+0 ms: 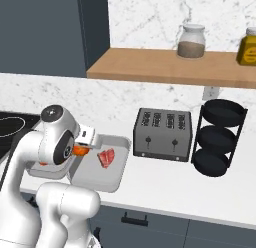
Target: Place one squash and one steak in each tupperware on the nearby counter, to pack two identical lunches.
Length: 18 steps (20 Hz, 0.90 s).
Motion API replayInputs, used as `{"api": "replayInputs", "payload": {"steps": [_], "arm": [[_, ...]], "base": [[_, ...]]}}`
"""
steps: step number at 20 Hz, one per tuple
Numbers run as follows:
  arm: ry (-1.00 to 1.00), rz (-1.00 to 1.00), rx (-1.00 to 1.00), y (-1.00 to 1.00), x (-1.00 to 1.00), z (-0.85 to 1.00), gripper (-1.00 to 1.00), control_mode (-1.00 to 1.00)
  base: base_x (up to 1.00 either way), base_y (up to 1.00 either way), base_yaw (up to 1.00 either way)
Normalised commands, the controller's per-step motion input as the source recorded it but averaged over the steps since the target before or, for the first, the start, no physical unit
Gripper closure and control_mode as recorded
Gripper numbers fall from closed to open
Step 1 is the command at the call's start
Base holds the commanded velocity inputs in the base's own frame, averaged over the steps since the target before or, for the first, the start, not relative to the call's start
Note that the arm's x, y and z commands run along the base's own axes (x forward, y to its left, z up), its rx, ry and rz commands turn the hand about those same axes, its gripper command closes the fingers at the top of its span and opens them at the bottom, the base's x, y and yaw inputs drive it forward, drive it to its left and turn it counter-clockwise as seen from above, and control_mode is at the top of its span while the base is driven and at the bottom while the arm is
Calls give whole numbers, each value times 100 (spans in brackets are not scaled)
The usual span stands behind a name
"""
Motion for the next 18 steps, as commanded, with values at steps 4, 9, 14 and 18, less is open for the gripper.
{"api": "replayInputs", "payload": {"steps": [4, 9, 14, 18], "arm": [[15, 0, 0, 0, 42, -78, 100, -100], [4, -2, 1, 0, 2, -46, 100, -100], [0, -3, 3, 0, 2, -42, 100, -100], [0, 0, 0, 5, 0, -52, 100, -100]], "base": [[0, 0, 0], [0, 0, 0], [0, 0, 0], [0, 0, 0]]}}
